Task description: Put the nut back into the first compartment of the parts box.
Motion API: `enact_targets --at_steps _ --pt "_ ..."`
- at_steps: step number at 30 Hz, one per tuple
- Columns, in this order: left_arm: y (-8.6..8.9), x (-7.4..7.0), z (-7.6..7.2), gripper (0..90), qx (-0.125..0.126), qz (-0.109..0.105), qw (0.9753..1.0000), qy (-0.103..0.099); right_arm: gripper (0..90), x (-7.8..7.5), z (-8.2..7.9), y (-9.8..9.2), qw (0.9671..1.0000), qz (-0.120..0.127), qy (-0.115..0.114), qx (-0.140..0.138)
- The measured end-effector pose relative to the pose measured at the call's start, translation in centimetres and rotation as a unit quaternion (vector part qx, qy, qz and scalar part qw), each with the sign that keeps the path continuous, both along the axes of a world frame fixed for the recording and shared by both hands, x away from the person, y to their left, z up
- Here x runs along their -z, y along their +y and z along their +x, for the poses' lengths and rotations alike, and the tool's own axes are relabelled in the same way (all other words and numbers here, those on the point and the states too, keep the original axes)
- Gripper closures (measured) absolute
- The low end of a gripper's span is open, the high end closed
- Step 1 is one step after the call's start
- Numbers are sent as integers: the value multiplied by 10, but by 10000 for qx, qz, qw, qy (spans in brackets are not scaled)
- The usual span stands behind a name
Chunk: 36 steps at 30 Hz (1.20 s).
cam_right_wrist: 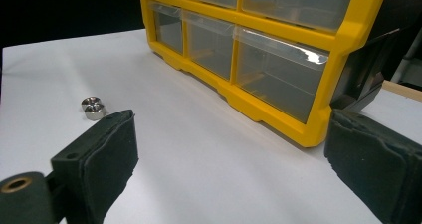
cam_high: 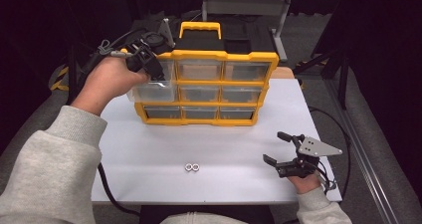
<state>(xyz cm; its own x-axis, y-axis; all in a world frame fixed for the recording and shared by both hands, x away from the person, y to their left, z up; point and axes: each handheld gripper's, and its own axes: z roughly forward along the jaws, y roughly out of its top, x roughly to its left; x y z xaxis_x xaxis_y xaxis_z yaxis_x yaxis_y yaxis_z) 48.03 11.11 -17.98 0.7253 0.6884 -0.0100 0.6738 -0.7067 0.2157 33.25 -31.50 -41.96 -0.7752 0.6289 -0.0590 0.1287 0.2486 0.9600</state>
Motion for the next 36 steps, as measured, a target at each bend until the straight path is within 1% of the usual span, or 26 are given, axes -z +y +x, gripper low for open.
enact_targets --at_steps 2,6,8,10,12,13,14,15,16,18,19,20,23,24,25,27,30,31,32,33,34,36 --pt "0 1 0 694 -5 8 10000 11 71 0 0 0 10000 -2 -1 -2" --pt "0 1 0 690 23 54 10000 -35 71 0 0 0 10000 2 0 3" --pt "1 -1 -1 647 8 13 9999 -107 71 0 0 0 10000 4 2 2" --pt "1 -2 -2 639 30 -8 9999 -113 71 0 0 0 10000 3 3 3" --pt "2 -5 -5 623 29 -13 9997 -230 71 0 0 0 10000 3 6 1" --pt "2 -7 -7 600 17 -7 9996 -285 71 0 0 0 10000 -2 1 1" --pt "4 -12 -9 569 -10 -60 9993 -370 71 0 0 0 10000 -2 3 3" --pt "4 -12 -9 553 -10 -60 9993 -370 71 0 0 0 10000 1 4 3" --pt "5 -14 -11 553 21 -62 9992 -398 71 0 0 0 10000 1 4 3" --pt "6 -19 -15 537 49 -90 9985 -533 71 0 0 0 10000 1 1 2" --pt "8 -23 -18 531 98 -106 9980 -616 71 0 0 0 10000 -4 -2 9" --pt "9 -27 -21 519 94 -103 9975 -687 71 0 0 0 10000 -13 0 5" --pt "12 -37 -31 505 196 -181 9952 -941 71 0 0 0 10000 8 7 7" --pt "14 -42 -37 495 309 -277 9935 -1061 71 0 0 0 10000 7 4 6" --pt "15 -44 -40 477 356 -319 9928 -1100 71 -1 0 0 10000 -10 0 6" --pt "18 -49 -50 451 462 -445 9898 -1269 71 -1 0 0 10000 -1 2 11" --pt "20 -52 -60 420 692 -526 9877 -1301 71 -1 0 0 10000 -1 -1 12" --pt "20 -53 -63 410 783 -531 9864 -1346 71 -1 0 0 10000 -3 -9 15" --pt "21 -53 -67 399 840 -552 9860 -1331 71 -1 0 0 10000 8 -4 16" --pt "21 -52 -72 387 981 -573 9841 -1366 71 -1 0 0 10000 -2 1 13" --pt "21 -52 -72 373 981 -573 9841 -1366 71 -1 0 0 10000 -2 1 13" --pt "21 -51 -77 362 1078 -635 9830 -1347 71 0 0 0 10000 10 2 17"
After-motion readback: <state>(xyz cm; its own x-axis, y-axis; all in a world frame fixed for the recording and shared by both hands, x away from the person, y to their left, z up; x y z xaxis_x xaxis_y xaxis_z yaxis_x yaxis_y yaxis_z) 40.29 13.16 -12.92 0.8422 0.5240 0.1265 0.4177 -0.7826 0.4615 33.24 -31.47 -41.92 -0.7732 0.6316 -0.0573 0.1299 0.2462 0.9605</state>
